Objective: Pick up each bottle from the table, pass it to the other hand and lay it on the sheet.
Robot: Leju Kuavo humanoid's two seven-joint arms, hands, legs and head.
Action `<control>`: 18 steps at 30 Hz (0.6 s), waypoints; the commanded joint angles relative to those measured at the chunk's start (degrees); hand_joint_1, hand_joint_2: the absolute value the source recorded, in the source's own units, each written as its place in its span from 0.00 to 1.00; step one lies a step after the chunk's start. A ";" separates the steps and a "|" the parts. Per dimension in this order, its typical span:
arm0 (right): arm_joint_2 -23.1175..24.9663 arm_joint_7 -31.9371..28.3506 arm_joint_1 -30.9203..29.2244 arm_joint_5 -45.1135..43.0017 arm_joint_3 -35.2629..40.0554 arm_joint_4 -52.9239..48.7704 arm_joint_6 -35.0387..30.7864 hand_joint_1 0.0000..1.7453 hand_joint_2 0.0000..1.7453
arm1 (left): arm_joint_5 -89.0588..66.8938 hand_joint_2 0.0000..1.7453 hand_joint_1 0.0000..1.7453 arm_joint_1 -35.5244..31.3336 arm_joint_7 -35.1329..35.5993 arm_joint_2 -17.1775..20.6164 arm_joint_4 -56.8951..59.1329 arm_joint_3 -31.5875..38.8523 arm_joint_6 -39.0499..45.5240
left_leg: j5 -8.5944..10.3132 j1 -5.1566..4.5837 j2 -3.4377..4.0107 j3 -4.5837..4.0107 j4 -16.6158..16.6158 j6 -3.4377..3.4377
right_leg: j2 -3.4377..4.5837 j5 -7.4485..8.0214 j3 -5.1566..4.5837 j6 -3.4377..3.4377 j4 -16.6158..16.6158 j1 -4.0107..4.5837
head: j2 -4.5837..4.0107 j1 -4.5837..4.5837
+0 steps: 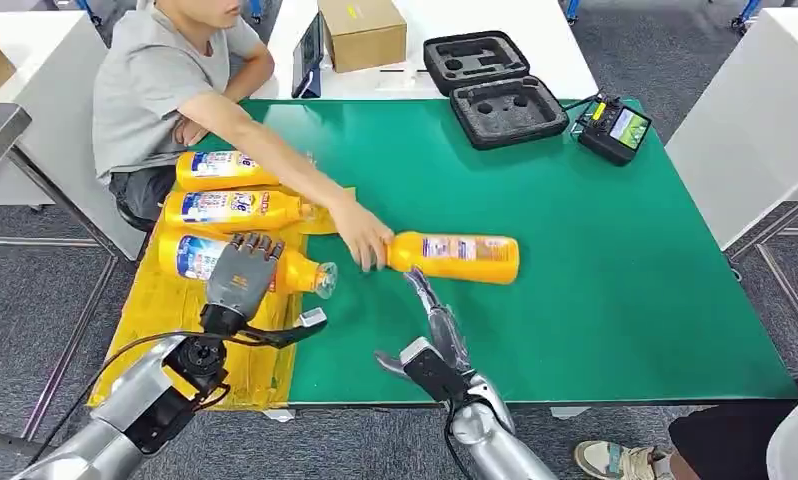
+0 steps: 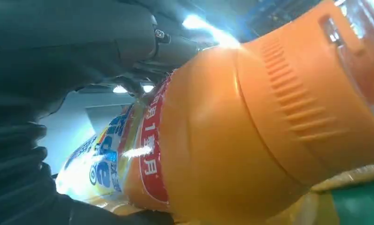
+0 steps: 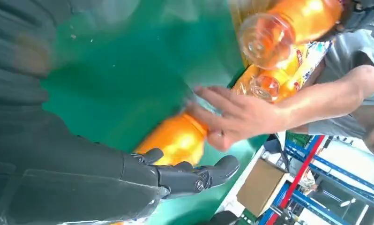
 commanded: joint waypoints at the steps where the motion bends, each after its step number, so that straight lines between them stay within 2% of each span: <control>1: -0.85 0.04 -2.17 -0.52 1.52 3.52 -0.08 0.00 1.00 | -1.81 1.00 1.00 -1.66 -3.38 -2.06 5.27 1.60 -1.13 | -0.05 0.02 -0.05 0.16 -0.03 -0.06 | 0.00 -0.05 0.17 -0.04 -0.04 0.02 | 0.00 0.00; 18: -0.91 0.04 -2.03 -0.63 1.51 3.37 -0.14 0.00 1.00 | -1.88 1.00 1.00 -1.76 -4.16 -2.79 5.73 2.44 -1.26 | -0.09 0.07 -0.08 0.24 -0.02 -0.08 | -0.01 -0.08 0.27 -0.06 -0.05 0.06 | 0.00 0.00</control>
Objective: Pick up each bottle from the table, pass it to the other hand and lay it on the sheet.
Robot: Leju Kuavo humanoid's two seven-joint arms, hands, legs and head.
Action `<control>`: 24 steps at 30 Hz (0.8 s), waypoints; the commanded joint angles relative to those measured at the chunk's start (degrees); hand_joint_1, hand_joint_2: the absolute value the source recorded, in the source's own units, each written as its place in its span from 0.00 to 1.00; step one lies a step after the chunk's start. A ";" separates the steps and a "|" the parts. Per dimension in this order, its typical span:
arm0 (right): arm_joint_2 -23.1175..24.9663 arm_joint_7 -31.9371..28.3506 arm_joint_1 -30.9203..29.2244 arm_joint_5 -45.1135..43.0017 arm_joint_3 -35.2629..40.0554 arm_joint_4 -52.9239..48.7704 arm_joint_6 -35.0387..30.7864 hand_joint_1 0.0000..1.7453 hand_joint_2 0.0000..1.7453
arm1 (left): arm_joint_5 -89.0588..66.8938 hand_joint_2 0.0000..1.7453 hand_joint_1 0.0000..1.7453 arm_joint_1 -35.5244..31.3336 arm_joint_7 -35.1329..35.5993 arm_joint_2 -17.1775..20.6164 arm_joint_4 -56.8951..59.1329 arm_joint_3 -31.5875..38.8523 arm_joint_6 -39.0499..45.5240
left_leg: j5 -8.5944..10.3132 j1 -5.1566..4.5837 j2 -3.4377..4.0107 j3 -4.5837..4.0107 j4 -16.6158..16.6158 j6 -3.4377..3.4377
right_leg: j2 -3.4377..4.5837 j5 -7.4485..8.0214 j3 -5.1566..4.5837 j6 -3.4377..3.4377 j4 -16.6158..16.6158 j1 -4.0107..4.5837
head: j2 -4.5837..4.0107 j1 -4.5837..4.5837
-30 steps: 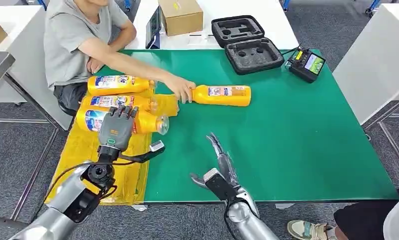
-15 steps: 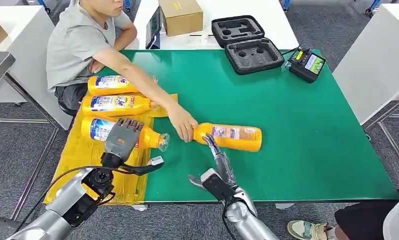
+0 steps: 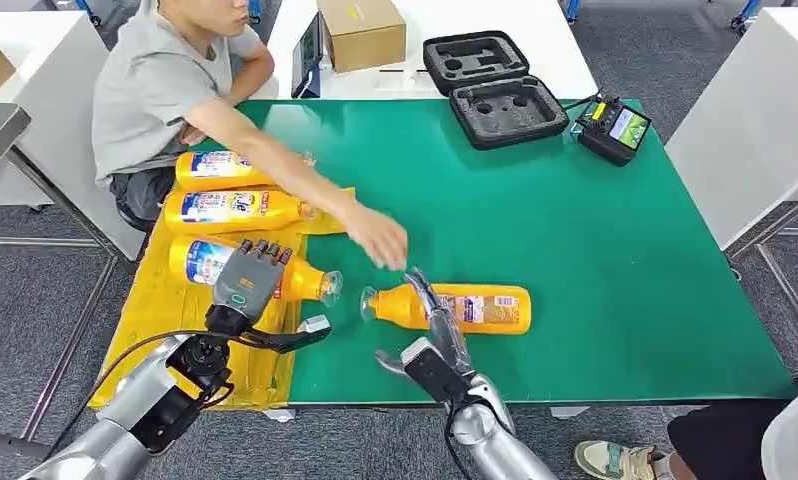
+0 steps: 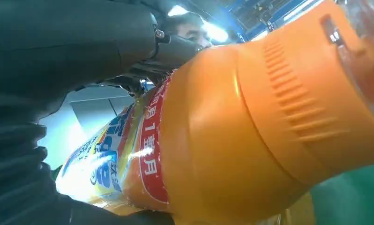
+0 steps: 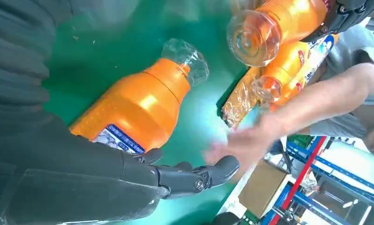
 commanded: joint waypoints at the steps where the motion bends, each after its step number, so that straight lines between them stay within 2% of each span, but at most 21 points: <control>1: -0.80 0.04 -2.03 -0.21 1.20 3.13 -0.07 0.00 1.00 | -1.88 1.00 1.00 -1.84 -0.07 -0.84 3.76 0.19 -0.32 | -0.04 0.02 -0.06 0.15 -0.03 -0.05 | -0.01 -0.05 0.16 -0.04 -0.03 0.01 | 0.00 0.00; 6: -0.73 0.04 -1.95 -0.05 1.23 3.34 0.08 0.00 1.00 | -2.09 1.00 0.94 -2.59 -0.42 -1.72 4.69 0.26 -2.05 | -0.06 0.04 -0.09 0.20 -0.03 -0.06 | -0.03 -0.07 0.22 -0.05 -0.05 0.03 | 0.00 0.00; 10: -0.49 0.04 -2.25 0.25 1.46 3.54 0.43 0.00 1.00 | -2.09 1.00 0.95 -4.36 1.12 -1.35 6.82 -0.51 -3.25 | -0.04 0.04 -0.09 0.12 0.00 -0.05 | -0.04 -0.05 0.15 -0.04 -0.02 0.03 | 0.00 0.00; 12: -0.30 0.04 -2.56 0.36 1.47 3.87 0.42 0.00 1.00 | -2.09 1.00 0.99 -5.47 1.98 -1.41 8.36 -0.06 -3.00 | -0.06 0.06 -0.10 0.15 0.03 -0.07 | -0.03 -0.07 0.18 -0.06 0.00 0.05 | 0.00 0.00; 14: -0.20 0.04 -2.88 0.49 1.52 4.23 0.46 0.00 1.00 | -2.09 1.00 0.97 -6.14 3.99 -0.99 9.84 -0.22 -3.02 | -0.07 0.08 -0.14 0.19 0.04 -0.09 | -0.06 -0.09 0.24 -0.08 0.01 0.07 | 0.00 0.00; 15: -0.20 0.04 -2.89 0.51 1.53 4.29 0.42 0.00 1.00 | -2.09 1.00 0.90 -6.12 4.09 -0.91 10.12 0.06 -3.31 | -0.05 0.06 -0.10 0.16 0.01 -0.08 | -0.03 -0.06 0.17 -0.07 0.00 0.05 | 0.00 0.00; 16: -0.18 0.04 -2.92 0.52 1.56 4.37 0.37 0.00 1.00 | -2.09 1.00 0.91 -6.27 4.39 -0.66 10.78 0.26 -4.02 | -0.10 0.10 -0.11 0.27 0.04 -0.11 | -0.02 -0.11 0.31 -0.10 0.00 0.09 | 0.00 0.00; 17: -0.23 0.04 -2.91 0.47 1.65 4.30 0.26 0.00 1.00 | -2.09 1.00 0.86 -6.35 4.26 -0.61 11.59 1.02 -4.51 | -0.02 0.03 -0.02 0.10 -0.02 -0.04 | 0.02 -0.01 0.09 -0.04 -0.01 0.02 | 0.00 0.00; 22: -0.43 0.04 -3.31 0.15 1.72 4.64 -0.21 0.00 1.00 | -1.83 1.00 0.88 -8.54 3.49 -1.56 16.70 2.87 -6.05 | -0.15 0.10 -0.06 0.41 -0.01 -0.13 | 0.07 -0.13 0.43 -0.11 -0.03 0.09 | 0.00 0.00; 23: -0.63 0.04 -3.08 -0.05 1.74 4.30 -0.20 0.00 1.00 | -2.09 1.00 0.91 -9.49 3.08 -2.01 18.54 3.04 -6.79 | -0.03 0.05 -0.09 0.13 0.00 -0.06 | -0.02 -0.05 0.16 -0.05 -0.01 0.04 | 0.00 0.00; 24: -0.69 0.04 -2.91 -0.09 1.69 4.13 -0.25 0.00 1.00 | -2.09 1.00 0.88 -10.22 2.89 -2.34 19.85 3.24 -7.37 | -0.04 0.06 -0.10 0.15 0.00 -0.07 | -0.04 -0.06 0.18 -0.05 -0.01 0.06 | 0.00 0.00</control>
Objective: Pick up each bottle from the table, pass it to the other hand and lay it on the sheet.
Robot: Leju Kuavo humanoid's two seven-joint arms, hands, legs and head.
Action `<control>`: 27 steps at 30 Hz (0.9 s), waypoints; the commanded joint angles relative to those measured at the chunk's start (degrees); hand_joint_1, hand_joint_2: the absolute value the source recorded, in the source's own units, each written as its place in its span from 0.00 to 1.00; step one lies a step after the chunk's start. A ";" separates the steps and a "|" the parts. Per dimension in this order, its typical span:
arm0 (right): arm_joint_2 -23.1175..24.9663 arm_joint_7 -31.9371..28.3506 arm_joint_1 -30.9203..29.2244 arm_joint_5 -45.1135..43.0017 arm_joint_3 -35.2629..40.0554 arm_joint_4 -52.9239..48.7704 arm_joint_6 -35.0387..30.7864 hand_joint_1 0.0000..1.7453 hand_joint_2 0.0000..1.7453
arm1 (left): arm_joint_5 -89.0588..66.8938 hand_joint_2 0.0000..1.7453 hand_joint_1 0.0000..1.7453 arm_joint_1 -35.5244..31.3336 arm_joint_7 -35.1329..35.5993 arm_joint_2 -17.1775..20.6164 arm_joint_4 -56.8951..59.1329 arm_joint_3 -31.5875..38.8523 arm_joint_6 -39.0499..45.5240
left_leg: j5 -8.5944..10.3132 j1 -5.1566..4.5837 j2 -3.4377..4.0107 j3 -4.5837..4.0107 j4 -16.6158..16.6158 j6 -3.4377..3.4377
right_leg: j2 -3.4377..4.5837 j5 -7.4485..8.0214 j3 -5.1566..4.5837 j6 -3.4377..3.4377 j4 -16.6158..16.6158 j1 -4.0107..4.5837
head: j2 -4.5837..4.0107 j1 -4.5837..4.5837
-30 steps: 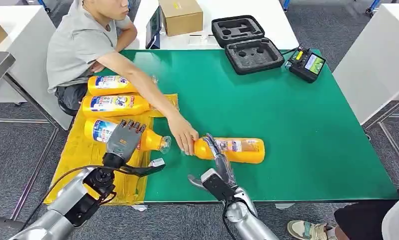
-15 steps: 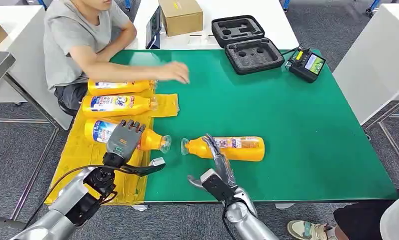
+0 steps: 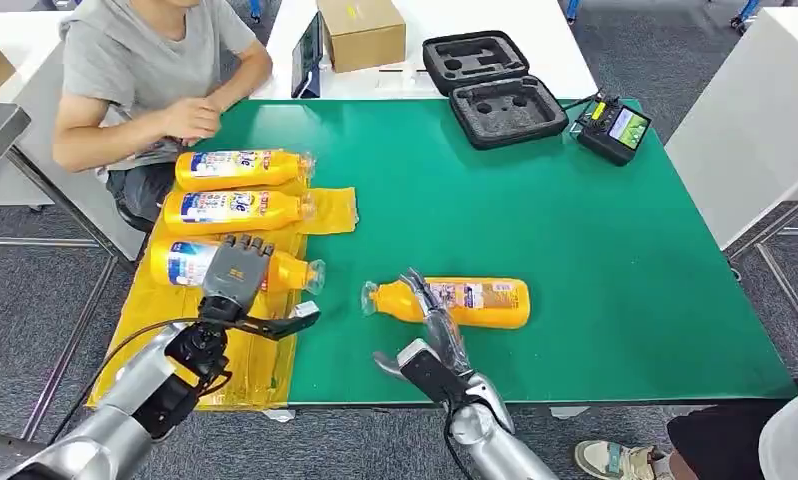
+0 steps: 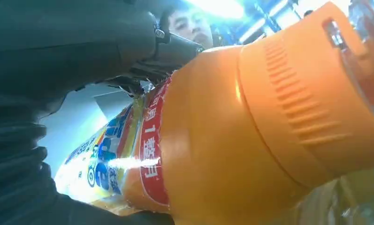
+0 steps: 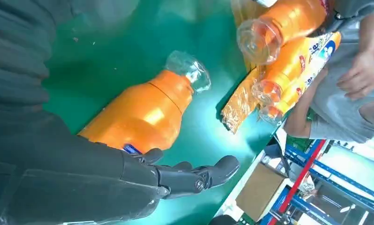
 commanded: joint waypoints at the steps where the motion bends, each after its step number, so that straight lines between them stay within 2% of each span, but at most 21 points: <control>1: -0.78 0.04 -2.13 -0.82 1.05 3.11 -0.26 0.00 1.00 | -1.69 1.00 0.89 -7.48 -1.65 -2.07 14.80 2.59 -3.13 | -0.02 0.04 -0.12 0.09 0.00 -0.05 | -0.08 -0.04 0.12 -0.04 -0.02 0.03 | 0.00 0.00; 5: -0.81 0.04 -1.80 -0.81 1.26 2.83 0.11 0.00 1.00 | -1.09 1.00 0.84 -8.23 -2.56 -2.86 17.62 3.53 -3.12 | -0.02 0.04 -0.11 0.14 -0.02 -0.05 | -0.06 -0.04 0.16 -0.04 -0.04 0.03 | 0.00 0.02; 6: -0.77 0.04 -1.64 -0.74 1.38 2.72 0.14 0.00 1.00 | -0.83 1.00 0.80 -7.97 -2.67 -2.97 17.84 3.82 -2.71 | -0.05 0.05 -0.14 0.21 -0.01 -0.07 | -0.07 -0.08 0.24 -0.05 -0.03 0.04 | 0.00 -0.02; 7: -0.79 0.04 -1.56 -0.73 1.44 2.67 0.11 0.00 1.00 | -0.62 1.00 0.73 -7.84 -2.97 -3.09 18.04 4.02 -2.64 | -0.03 0.03 -0.10 0.13 -0.02 -0.05 | -0.05 -0.05 0.16 -0.04 -0.04 0.02 | 0.00 0.02; 8: -0.78 0.04 -1.54 -0.80 1.47 2.62 0.18 0.00 1.00 | -0.59 1.00 0.55 -7.68 -3.12 -3.16 18.22 4.04 -2.76 | -0.08 0.05 -0.13 0.26 -0.02 -0.07 | -0.06 -0.10 0.29 -0.06 -0.04 0.04 | 0.00 -0.02; 15: -0.78 0.04 -1.54 -0.80 1.47 2.62 0.18 0.00 1.00 | -0.59 1.00 0.55 -7.68 -3.12 -3.16 18.22 4.04 -2.76 | -0.06 0.05 -0.08 0.25 -0.04 -0.07 | -0.02 -0.07 0.27 -0.06 -0.05 0.03 | 0.00 0.00; 17: -0.83 0.04 -1.55 -0.95 1.48 2.55 0.03 0.00 1.00 | -0.39 1.00 0.47 -7.70 -3.99 -3.41 18.47 4.17 -3.26 | -0.07 0.06 -0.10 0.28 -0.03 -0.09 | -0.02 -0.08 0.30 -0.07 -0.06 0.05 | 0.00 0.00; 18: -0.86 0.04 -1.53 -1.01 1.47 2.49 -0.11 0.00 1.00 | -0.25 1.00 0.40 -7.79 -4.42 -3.72 18.68 4.20 -3.55 | -0.03 0.03 -0.08 0.22 -0.03 -0.09 | -0.02 -0.06 0.23 -0.05 -0.05 0.02 | 0.00 0.00; 20: -1.03 0.04 -1.32 -1.14 1.51 2.19 -0.36 0.00 1.00 | 0.29 1.00 0.16 -8.16 -5.54 -4.34 19.13 4.35 -3.84 | -0.03 0.04 -0.10 0.23 -0.03 -0.10 | -0.04 -0.06 0.26 -0.05 -0.05 0.03 | 0.00 0.00; 21: -1.15 0.04 -1.12 -1.26 1.51 1.98 -0.40 0.00 1.00 | 0.50 1.00 0.11 -8.47 -5.97 -4.68 19.48 4.40 -4.06 | -0.01 0.02 -0.10 0.19 -0.03 -0.09 | -0.04 -0.05 0.21 -0.05 -0.05 0.01 | 0.00 0.00; 24: -1.38 0.04 -0.85 -1.49 1.57 1.71 -0.55 0.00 1.00 | 1.51 1.00 0.01 -9.46 -8.21 -5.05 20.60 4.48 -4.74 | 0.00 0.03 -0.14 0.18 -0.03 -0.09 | -0.09 -0.06 0.21 -0.04 -0.05 0.02 | 0.00 0.00; 27: -1.52 0.04 -0.70 -1.75 1.72 1.43 -0.81 0.00 1.00 | 2.79 1.00 0.00 -10.06 -10.38 -5.47 21.14 4.51 -4.56 | -0.06 0.06 -0.16 0.28 -0.01 -0.12 | -0.08 -0.10 0.34 -0.06 -0.06 0.05 | 0.00 0.00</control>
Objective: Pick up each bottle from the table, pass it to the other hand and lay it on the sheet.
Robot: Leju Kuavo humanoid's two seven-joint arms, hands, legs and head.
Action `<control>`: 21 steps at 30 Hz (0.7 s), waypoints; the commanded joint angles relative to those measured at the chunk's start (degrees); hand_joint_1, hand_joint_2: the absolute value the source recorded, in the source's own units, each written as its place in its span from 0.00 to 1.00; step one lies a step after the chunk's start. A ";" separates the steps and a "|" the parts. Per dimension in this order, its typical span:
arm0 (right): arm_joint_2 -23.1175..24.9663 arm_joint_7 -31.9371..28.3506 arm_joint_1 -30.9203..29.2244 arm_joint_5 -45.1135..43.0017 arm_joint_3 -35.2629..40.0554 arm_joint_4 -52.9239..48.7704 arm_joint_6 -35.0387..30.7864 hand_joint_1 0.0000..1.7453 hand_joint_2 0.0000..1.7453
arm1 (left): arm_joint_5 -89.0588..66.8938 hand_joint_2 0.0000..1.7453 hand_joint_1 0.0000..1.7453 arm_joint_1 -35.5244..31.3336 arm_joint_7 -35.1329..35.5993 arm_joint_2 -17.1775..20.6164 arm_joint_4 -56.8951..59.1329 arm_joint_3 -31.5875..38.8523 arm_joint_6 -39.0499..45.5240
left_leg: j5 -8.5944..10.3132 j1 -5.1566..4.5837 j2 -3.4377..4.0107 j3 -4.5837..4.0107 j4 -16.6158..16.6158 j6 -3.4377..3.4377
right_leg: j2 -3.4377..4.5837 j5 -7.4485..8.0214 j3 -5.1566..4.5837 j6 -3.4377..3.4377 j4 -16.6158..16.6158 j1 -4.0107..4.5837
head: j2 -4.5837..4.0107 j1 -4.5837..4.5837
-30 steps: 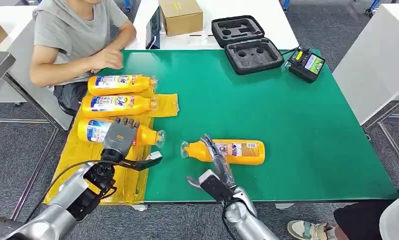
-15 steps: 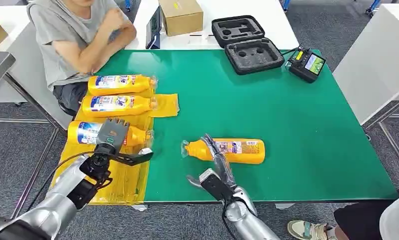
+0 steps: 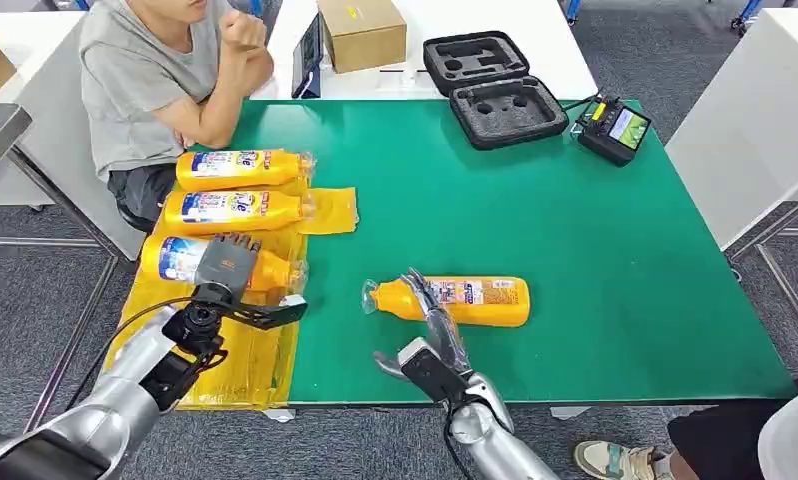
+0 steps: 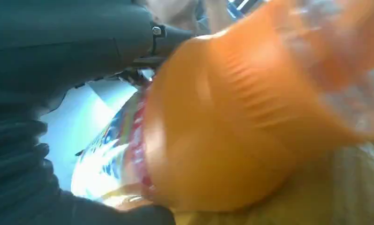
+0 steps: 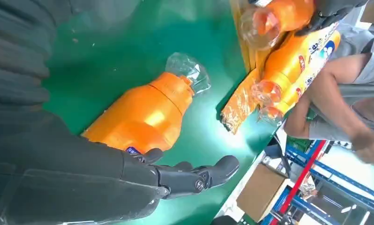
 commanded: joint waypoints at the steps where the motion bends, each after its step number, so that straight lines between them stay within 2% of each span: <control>1: -1.38 0.04 -0.54 -0.78 1.30 1.17 -0.65 0.00 1.00 | 2.33 1.00 0.00 -3.53 -4.51 -2.52 7.03 0.66 -0.72 | -0.07 0.05 -0.12 0.19 -0.03 -0.06 | -0.05 -0.08 0.24 -0.05 -0.05 0.04 | 0.00 0.00; 10: -1.80 0.04 0.04 -0.92 1.67 0.67 -1.24 0.00 1.00 | 4.15 1.00 0.00 -1.40 -8.14 -1.40 1.61 -0.80 0.39 | -0.11 0.06 -0.11 0.27 -0.02 -0.09 | -0.02 -0.11 0.31 -0.07 -0.05 0.06 | 0.00 0.00; 18: -1.79 0.04 0.27 -1.03 1.76 0.61 -1.78 0.00 1.00 | 5.07 1.00 0.00 0.33 -7.75 -1.12 -3.04 -1.63 0.20 | -0.08 0.03 -0.05 0.18 -0.02 -0.06 | 0.01 -0.08 0.20 -0.04 -0.04 0.02 | 0.00 0.00; 21: -1.84 0.04 0.63 -0.98 1.48 0.45 -2.03 0.00 1.00 | 5.64 1.00 0.00 3.61 -5.91 -0.41 -10.07 -1.04 1.36 | -0.06 0.01 -0.01 0.15 -0.04 -0.05 | 0.04 -0.06 0.15 -0.04 -0.05 0.01 | 0.00 0.00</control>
